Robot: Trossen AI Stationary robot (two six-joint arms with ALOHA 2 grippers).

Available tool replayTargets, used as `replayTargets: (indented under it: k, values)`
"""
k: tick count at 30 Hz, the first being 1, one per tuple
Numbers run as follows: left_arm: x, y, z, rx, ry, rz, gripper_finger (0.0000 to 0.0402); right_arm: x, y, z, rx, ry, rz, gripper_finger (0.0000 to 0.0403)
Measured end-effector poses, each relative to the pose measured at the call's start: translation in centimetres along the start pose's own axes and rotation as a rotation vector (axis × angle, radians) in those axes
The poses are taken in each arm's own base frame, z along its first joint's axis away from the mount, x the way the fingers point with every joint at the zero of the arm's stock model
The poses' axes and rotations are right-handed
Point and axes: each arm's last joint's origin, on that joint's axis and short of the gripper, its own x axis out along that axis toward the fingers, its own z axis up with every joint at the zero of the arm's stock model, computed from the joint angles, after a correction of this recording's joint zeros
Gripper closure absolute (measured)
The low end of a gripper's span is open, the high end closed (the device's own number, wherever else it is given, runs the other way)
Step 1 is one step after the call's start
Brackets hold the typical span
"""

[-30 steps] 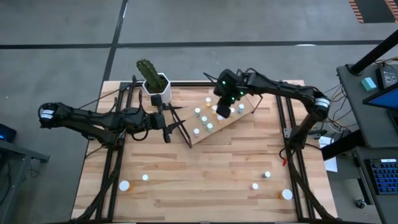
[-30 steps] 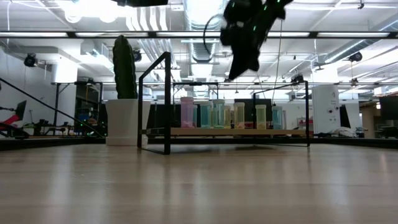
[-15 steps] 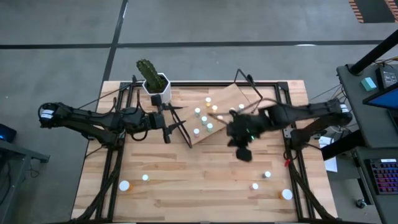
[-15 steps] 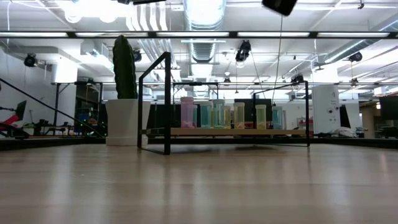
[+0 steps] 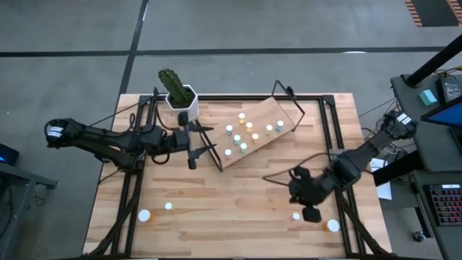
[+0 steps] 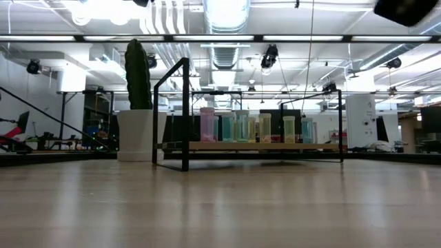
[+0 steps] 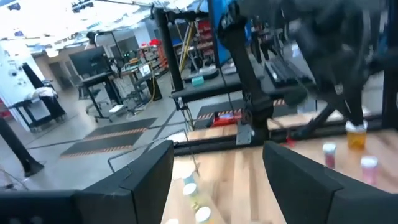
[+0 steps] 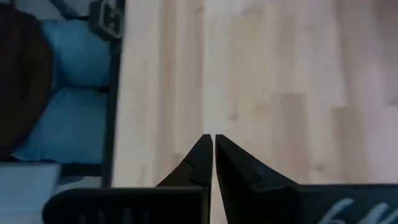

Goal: Pick and place medicine bottles onto shelf by color
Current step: Put the pink pill bottle on the shelf aligned with the other pink pill bottle

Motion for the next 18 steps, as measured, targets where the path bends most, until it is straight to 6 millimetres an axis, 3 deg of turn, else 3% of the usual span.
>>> replayTargets:
  k: [4, 10, 14, 18]
  values:
    - [0.3, 0.0, 0.3, -0.027, -0.047, 0.010, 0.0171, 2.3, -0.2, -1.9, 0.062, -0.001, 0.036, 0.0368]
    - [0.6, -0.2, 0.3, -0.030, -0.057, 0.013, 0.0171, 4.5, 0.5, -4.4, 0.109, 0.177, 0.103, 0.0272]
    - [0.9, -0.3, 0.2, -0.034, -0.065, 0.015, 0.0171, 5.3, 1.3, -5.6, 0.038, 0.218, 0.085, 0.0206]
    - [1.2, -0.4, 0.0, -0.033, -0.061, 0.015, 0.0171, 6.3, 1.7, -6.3, -0.040, 0.186, -0.016, 0.0171]
